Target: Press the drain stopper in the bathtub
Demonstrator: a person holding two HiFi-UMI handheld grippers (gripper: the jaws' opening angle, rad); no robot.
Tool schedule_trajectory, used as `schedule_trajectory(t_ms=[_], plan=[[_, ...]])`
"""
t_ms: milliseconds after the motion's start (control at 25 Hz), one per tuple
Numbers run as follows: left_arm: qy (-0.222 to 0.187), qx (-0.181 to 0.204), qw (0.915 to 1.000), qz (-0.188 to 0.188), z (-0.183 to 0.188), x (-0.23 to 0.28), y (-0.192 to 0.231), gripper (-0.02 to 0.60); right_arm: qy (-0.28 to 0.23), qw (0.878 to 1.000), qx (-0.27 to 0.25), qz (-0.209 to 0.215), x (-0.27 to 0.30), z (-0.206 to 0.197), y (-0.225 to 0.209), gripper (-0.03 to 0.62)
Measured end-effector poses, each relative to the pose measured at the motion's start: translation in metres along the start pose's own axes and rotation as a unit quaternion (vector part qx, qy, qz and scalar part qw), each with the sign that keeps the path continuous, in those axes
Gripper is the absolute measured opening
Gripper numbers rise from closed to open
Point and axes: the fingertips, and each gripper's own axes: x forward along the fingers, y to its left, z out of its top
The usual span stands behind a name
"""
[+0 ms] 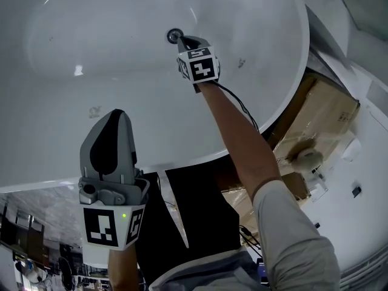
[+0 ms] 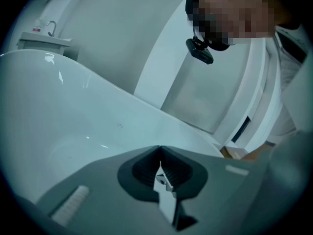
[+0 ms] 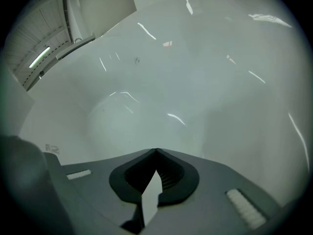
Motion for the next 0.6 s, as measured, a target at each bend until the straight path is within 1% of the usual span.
schedule_trajectory(t_ms=[160, 320, 480, 600], plan=[[-0.002, 0.006, 1.0000, -0.006, 0.010, -0.013, -0.009, 0.000, -0.012, 1.000, 0.005, 0.001, -0.021, 0.011, 0.006, -0.003], [-0.001, 0.011, 0.9998, -0.015, 0.021, -0.023, -0.013, 0.000, -0.025, 0.999, 0.023, -0.005, -0.041, 0.020, 0.010, -0.003], [-0.001, 0.006, 0.9997, -0.022, 0.031, -0.034, -0.018, 0.000, -0.035, 0.999, 0.035, -0.008, -0.062, 0.026, 0.012, -0.003], [-0.006, 0.011, 0.9997, -0.024, 0.042, -0.041, -0.021, 0.000, -0.046, 0.997, 0.058, -0.004, -0.076, 0.031, 0.014, -0.003]])
